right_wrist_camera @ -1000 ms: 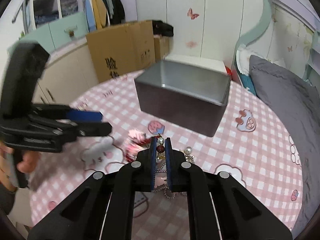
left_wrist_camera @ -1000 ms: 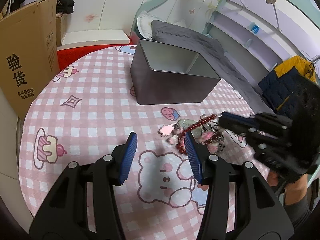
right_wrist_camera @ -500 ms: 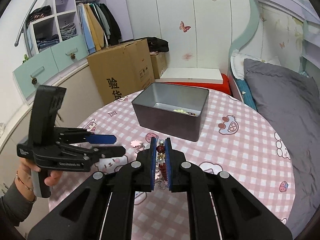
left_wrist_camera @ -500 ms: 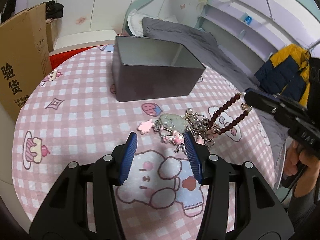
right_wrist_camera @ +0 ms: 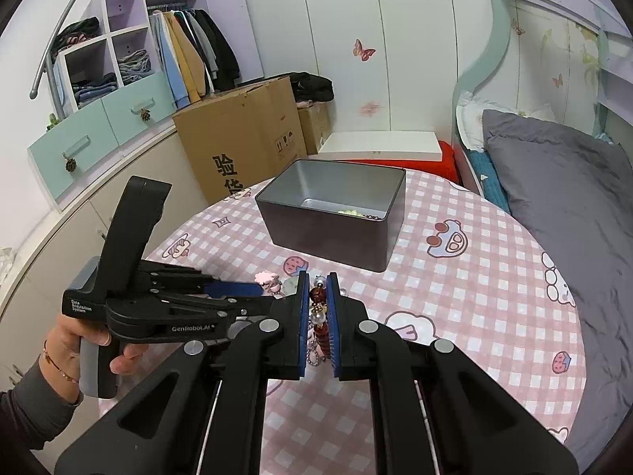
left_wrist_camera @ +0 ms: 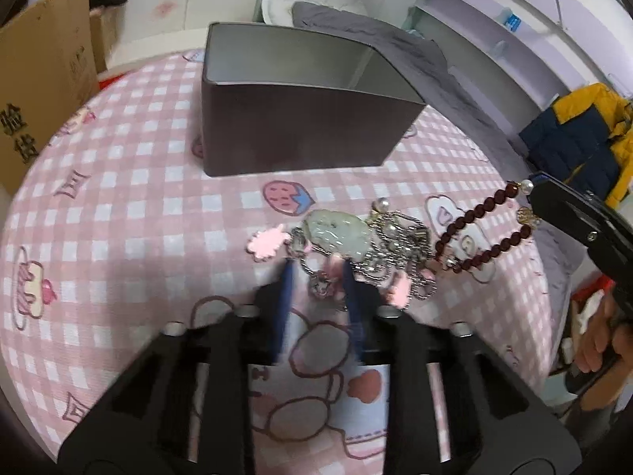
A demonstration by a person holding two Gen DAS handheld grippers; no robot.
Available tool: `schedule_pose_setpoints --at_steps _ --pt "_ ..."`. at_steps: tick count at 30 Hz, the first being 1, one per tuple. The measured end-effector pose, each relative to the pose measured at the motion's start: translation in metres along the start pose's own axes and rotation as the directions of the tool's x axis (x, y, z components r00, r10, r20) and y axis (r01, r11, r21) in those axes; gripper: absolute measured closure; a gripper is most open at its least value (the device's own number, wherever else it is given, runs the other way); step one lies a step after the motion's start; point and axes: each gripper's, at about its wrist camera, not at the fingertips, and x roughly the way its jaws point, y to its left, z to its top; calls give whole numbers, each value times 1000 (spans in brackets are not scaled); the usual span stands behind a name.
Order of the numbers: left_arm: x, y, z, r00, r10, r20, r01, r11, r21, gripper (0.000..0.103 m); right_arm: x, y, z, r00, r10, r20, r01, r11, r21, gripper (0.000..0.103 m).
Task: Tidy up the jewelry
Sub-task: 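Lift the red bead strand with the right gripper into the grey box and release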
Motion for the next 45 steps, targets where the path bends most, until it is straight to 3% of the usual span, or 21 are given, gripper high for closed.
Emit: schedule_pose_setpoints --at_steps 6,12,26,37,45 --pt "0 -2 -1 1000 -13 -9 13 1000 -14 91 -3 2 3 1000 13 5 -13 1000 6 96" --pt "-12 6 -6 997 -75 2 75 996 -39 91 -12 6 9 1000 23 19 -23 1000 6 96" --pt "-77 -3 17 973 -176 147 181 983 -24 91 -17 13 33 998 34 54 -35 999 21 96" --pt "-76 -4 70 965 -160 207 166 986 -14 91 0 7 73 994 -10 107 9 1000 11 96" --pt "-45 9 99 976 -111 188 122 992 -45 91 37 -8 91 989 -77 125 75 997 26 96"
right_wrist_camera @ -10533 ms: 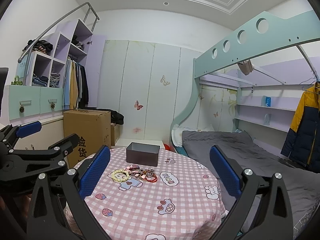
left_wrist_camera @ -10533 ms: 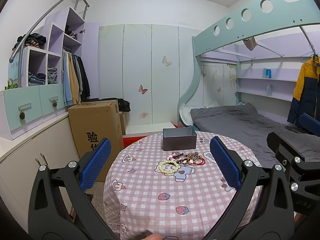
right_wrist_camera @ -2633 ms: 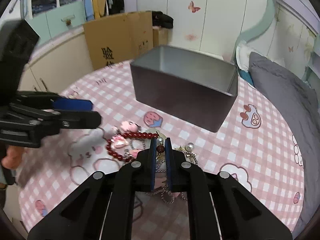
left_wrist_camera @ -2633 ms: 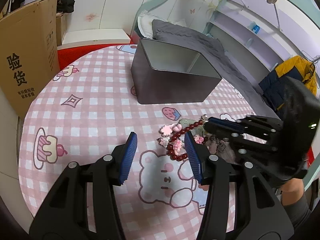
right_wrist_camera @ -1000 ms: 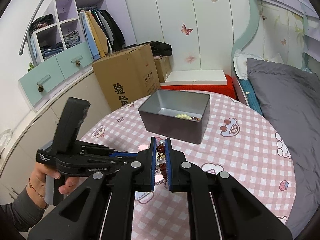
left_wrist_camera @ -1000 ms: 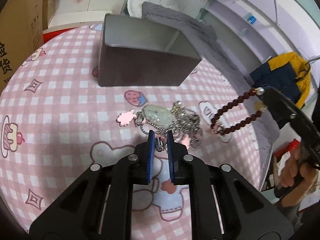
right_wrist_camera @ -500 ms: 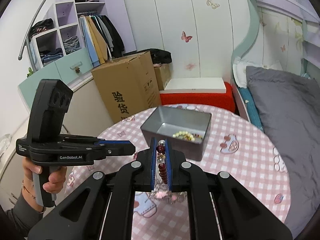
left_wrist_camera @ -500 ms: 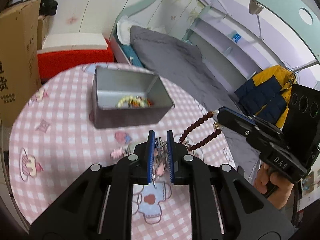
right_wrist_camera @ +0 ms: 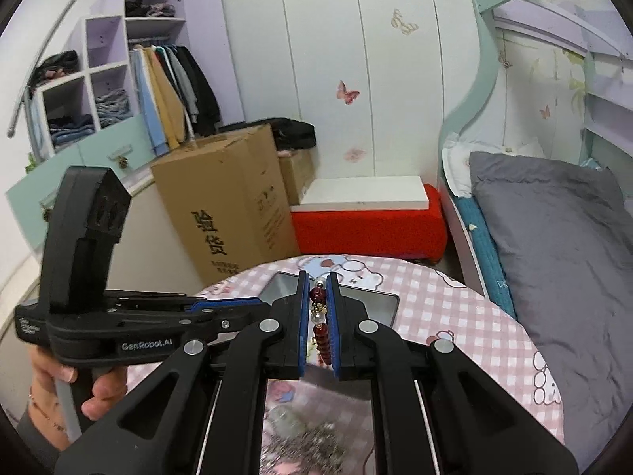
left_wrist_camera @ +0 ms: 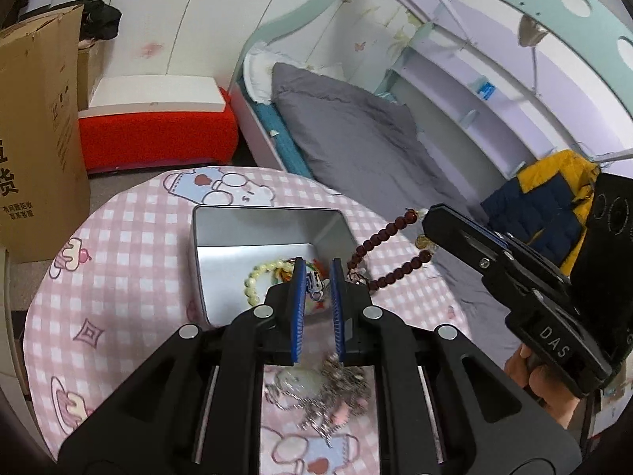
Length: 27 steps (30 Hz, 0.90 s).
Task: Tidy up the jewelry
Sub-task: 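Lift the red bead strand with the right gripper into the grey box and release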
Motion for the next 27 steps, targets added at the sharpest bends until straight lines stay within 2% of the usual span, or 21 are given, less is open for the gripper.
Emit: schedule_pose_setpoints --at_steps 8,13,17,18,21,22,23,27 --pt "41 11 -1 996 50 -71 -50 999 2 91 35 -13 -18 997 -5 -77 7 1000 25 96" --pt "51 13 -6 992 86 -89 -85 996 9 90 43 -16 -27 994 -2 -109 6 999 36 96" --pt "50 16 -7 993 81 -90 -81 997 3 88 46 -17 -31 992 1 -128 5 999 45 95" --pt "50 16 -7 992 84 -91 -83 997 9 86 46 -17 -32 991 4 -133 3 999 46 95" --pt "45 13 -8 993 91 -75 -89 996 26 66 43 -19 -32 992 8 -129 0 998 61 94" --pt "43 12 -7 994 87 -67 -85 996 27 53 41 -18 -32 992 11 -128 -3 998 62 94" --pt "39 10 -7 995 89 -54 -88 996 26 49 40 -18 -31 992 13 -128 -5 998 62 94" --pt "32 9 -10 993 104 -56 -102 994 33 49 27 -17 -31 993 18 -118 -11 998 58 94"
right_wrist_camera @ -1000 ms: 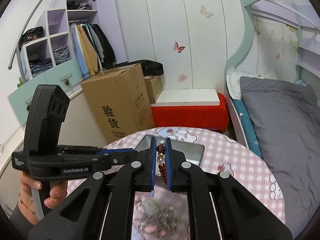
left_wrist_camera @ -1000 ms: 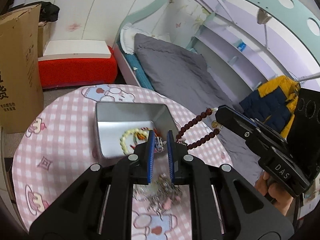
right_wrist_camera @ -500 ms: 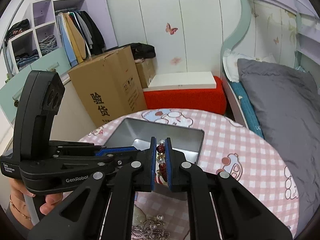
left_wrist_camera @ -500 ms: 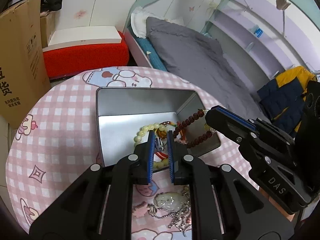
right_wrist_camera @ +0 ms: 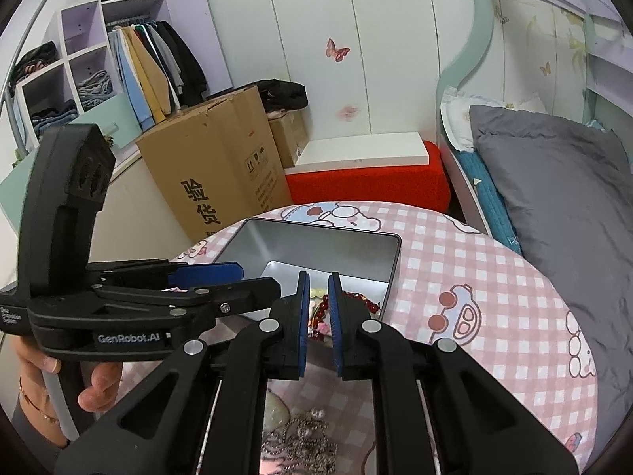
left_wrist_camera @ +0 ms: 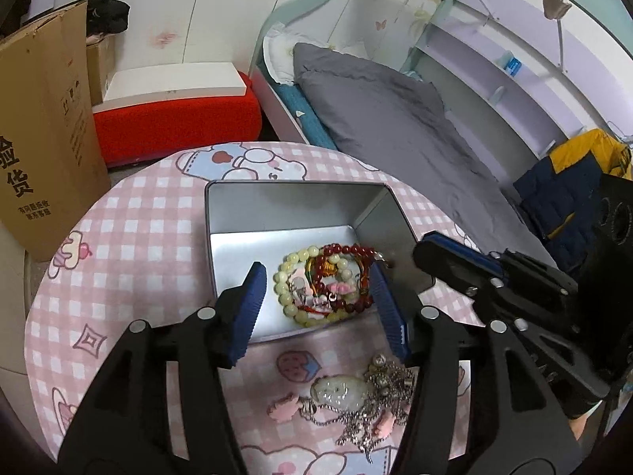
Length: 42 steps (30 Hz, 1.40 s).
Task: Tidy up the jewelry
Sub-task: 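Lift the red bead strand with the right gripper into the grey box and release, then grasp the pink charm with the left gripper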
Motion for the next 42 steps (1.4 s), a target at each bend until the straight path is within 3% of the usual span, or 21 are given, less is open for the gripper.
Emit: schedule_pose_setpoints --at_steps 6,13,17,23,28,42 --pt "-23 -8 -17 999 25 35 -26 999 32 49 -24 1 -8 1000 4 11 -4 1000 -10 94" --pt "-56 -7 -45 992 62 110 -68 997 48 49 -40 4 -41 1000 13 -21 -13 1000 -14 93" --pt "-63 -4 -61 991 74 114 -80 995 55 49 -43 4 -62 998 17 -53 -17 1000 -7 90" --pt "-47 -1 -85 995 86 51 -89 993 80 49 -45 -1 -82 997 24 -72 -22 999 31 88" --pt "-29 4 -102 989 147 9 -147 979 138 49 -42 -2 -88 996 23 -83 -21 999 30 84" --pt "3 -4 -96 977 214 -1 -206 942 264 53 -27 -3 -87 995 37 -93 -35 999 16 82"
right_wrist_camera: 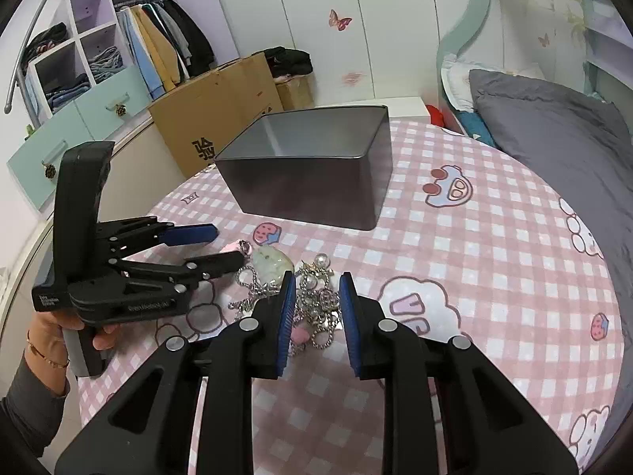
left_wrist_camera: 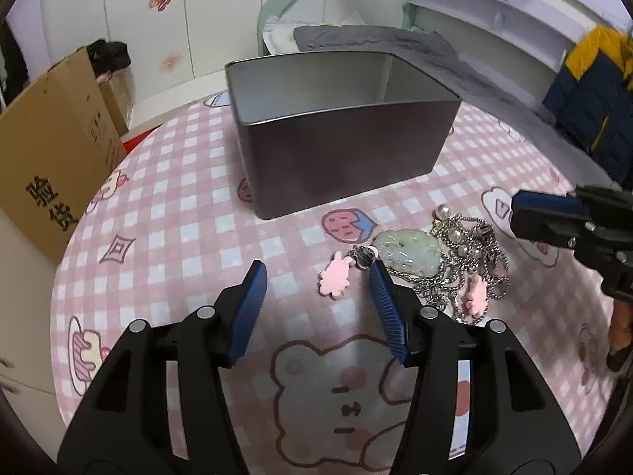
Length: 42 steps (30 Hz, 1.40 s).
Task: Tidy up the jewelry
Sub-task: 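Grasp the pink charm with the left gripper, then drop the pink charm into the box with the left gripper while the right gripper carries the jade pendant there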
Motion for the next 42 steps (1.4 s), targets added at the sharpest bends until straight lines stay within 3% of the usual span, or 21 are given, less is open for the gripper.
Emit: schedule_pose_setpoints --at_steps 2,5,11,20,24,32,42 --pt "0 0 1 1000 -5 3 5 1000 15 73 2 2 3 1000 1 2 -1 1000 -13 82" --pt "-1 3 2 1000 -21 5 21 1000 2 88 6 7 6 1000 9 0 -9 1000 -29 82" --pt "-6 16 -2 997 -81 13 82 994 -70 87 26 29 13 999 10 -47 -15 994 -107 81" --pt "-28 34 -5 989 -139 55 145 980 -136 88 57 48 21 992 -63 -106 39 976 -214 68" --pt "-39 35 -3 983 -166 79 176 974 -142 88 71 48 20 984 -80 -162 40 970 -239 68" --pt "-53 31 6 970 -214 112 228 963 -140 87 69 50 14 980 -124 -153 77 956 -284 73" --pt "-68 28 29 949 -273 160 296 943 -150 87 22 36 35 996 12 -84 -25 987 -157 73"
